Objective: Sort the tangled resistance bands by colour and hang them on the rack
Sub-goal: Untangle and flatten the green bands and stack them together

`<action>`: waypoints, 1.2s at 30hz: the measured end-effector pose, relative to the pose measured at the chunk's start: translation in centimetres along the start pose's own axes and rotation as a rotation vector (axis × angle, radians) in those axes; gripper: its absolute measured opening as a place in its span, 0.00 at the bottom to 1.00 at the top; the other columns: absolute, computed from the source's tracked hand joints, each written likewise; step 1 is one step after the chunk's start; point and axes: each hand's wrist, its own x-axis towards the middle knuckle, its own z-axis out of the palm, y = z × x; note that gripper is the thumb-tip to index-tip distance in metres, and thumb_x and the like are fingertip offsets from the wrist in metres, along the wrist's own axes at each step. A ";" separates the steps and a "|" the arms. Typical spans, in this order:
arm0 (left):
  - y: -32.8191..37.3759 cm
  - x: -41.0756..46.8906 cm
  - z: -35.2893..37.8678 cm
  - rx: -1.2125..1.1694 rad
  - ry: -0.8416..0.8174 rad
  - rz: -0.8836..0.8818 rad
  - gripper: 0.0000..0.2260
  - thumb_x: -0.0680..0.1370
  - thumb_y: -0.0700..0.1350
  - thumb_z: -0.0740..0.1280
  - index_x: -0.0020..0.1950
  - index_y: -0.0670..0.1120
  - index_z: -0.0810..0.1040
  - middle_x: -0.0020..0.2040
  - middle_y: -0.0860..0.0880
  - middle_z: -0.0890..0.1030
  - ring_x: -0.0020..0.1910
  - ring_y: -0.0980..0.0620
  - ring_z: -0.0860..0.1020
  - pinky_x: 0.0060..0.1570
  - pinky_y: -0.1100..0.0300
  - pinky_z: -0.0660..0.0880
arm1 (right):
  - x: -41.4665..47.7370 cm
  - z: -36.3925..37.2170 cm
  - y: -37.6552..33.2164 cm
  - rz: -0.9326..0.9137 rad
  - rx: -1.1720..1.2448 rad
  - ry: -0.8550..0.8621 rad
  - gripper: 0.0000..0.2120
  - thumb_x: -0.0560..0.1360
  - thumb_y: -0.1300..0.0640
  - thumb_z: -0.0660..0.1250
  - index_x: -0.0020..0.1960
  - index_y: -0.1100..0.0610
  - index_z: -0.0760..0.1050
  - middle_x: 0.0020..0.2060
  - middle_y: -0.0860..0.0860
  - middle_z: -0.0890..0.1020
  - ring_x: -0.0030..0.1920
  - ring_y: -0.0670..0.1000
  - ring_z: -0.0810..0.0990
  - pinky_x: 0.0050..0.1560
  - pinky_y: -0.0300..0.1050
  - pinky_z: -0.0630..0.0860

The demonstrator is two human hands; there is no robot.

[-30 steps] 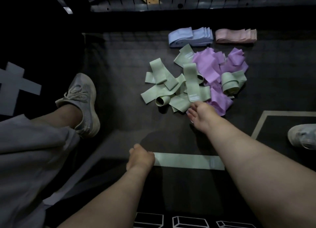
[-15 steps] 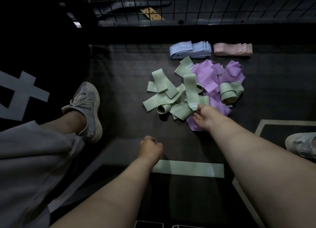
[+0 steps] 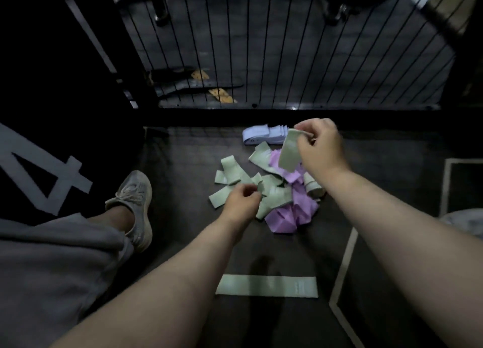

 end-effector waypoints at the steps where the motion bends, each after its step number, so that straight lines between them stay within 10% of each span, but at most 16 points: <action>1: 1.5 -0.7 0.0 -0.030 -0.035 0.040 0.12 0.79 0.39 0.66 0.62 0.47 0.77 0.57 0.47 0.81 0.37 0.56 0.73 0.47 0.53 0.76 | -0.2 -1.2 -1.5 -0.065 -0.014 -0.021 0.10 0.74 0.66 0.65 0.50 0.56 0.81 0.50 0.52 0.76 0.48 0.45 0.74 0.52 0.35 0.70; 7: 9.7 -6.0 -1.1 -0.254 -0.264 0.369 0.31 0.77 0.34 0.69 0.76 0.52 0.65 0.68 0.55 0.72 0.64 0.57 0.74 0.53 0.66 0.75 | -2.1 -6.7 -8.7 -0.067 0.190 -0.314 0.11 0.78 0.64 0.67 0.50 0.48 0.80 0.49 0.51 0.83 0.52 0.50 0.81 0.57 0.48 0.79; 11: 12.8 -10.0 -2.3 -0.230 -0.336 0.394 0.07 0.78 0.38 0.69 0.56 0.42 0.81 0.46 0.46 0.84 0.45 0.48 0.80 0.42 0.59 0.77 | -4.1 -9.7 -12.3 0.098 0.395 -0.317 0.09 0.80 0.61 0.66 0.49 0.48 0.81 0.48 0.55 0.85 0.50 0.58 0.84 0.51 0.58 0.82; 19: 14.7 -16.6 -3.3 -0.122 -0.440 0.388 0.06 0.80 0.43 0.69 0.47 0.41 0.80 0.35 0.46 0.81 0.30 0.52 0.78 0.31 0.61 0.72 | -7.2 -14.4 -16.4 0.129 0.205 -0.382 0.11 0.79 0.52 0.69 0.47 0.60 0.79 0.29 0.49 0.74 0.24 0.41 0.71 0.25 0.35 0.68; 31: 12.5 -20.3 -5.0 0.007 -0.559 0.260 0.05 0.72 0.41 0.77 0.42 0.39 0.85 0.45 0.34 0.83 0.37 0.43 0.82 0.34 0.57 0.77 | -9.7 -19.1 -16.0 0.338 0.338 -0.180 0.14 0.75 0.46 0.68 0.43 0.58 0.79 0.43 0.61 0.84 0.49 0.63 0.85 0.51 0.67 0.81; 36: 10.1 -18.8 -6.4 0.092 -0.514 0.206 0.24 0.58 0.48 0.86 0.43 0.35 0.82 0.45 0.34 0.83 0.41 0.41 0.80 0.44 0.53 0.76 | -11.4 -20.6 -14.9 0.394 0.350 -0.099 0.13 0.82 0.56 0.64 0.40 0.59 0.74 0.34 0.54 0.78 0.28 0.46 0.78 0.24 0.36 0.72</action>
